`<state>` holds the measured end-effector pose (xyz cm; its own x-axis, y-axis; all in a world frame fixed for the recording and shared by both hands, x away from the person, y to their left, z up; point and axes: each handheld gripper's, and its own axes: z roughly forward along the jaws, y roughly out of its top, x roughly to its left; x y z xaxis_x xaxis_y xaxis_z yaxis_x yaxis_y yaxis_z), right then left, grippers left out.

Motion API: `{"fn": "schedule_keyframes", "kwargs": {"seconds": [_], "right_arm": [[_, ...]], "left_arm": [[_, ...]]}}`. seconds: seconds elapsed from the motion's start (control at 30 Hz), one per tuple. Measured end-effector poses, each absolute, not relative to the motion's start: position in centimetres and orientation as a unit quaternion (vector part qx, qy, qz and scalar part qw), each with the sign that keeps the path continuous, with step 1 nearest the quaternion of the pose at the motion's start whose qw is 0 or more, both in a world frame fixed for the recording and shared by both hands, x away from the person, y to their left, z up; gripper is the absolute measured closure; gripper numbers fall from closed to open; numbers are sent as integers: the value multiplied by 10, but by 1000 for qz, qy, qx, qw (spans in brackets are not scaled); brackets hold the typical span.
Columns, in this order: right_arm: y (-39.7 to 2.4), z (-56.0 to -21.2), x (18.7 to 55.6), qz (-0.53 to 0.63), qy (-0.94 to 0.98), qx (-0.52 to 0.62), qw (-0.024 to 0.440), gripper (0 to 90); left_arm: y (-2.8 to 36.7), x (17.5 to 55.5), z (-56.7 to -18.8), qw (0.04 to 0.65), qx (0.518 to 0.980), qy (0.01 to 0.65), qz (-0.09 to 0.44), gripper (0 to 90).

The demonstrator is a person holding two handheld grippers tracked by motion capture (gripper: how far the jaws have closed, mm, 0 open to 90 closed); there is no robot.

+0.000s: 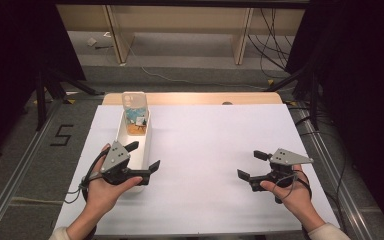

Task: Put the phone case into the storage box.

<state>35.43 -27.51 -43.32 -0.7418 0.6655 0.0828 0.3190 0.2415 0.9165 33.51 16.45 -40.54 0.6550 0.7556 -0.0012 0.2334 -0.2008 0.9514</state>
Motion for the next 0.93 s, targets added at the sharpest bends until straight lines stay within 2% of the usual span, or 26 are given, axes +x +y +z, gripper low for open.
{"fn": "schedule_keyframes", "kwargs": {"seconds": [0.93], "right_arm": [[-275, -434, 354, 529, 771, 314, 165, 71]], "left_arm": [[164, 327, -416, 537, 740, 328, 237, 85]]}}
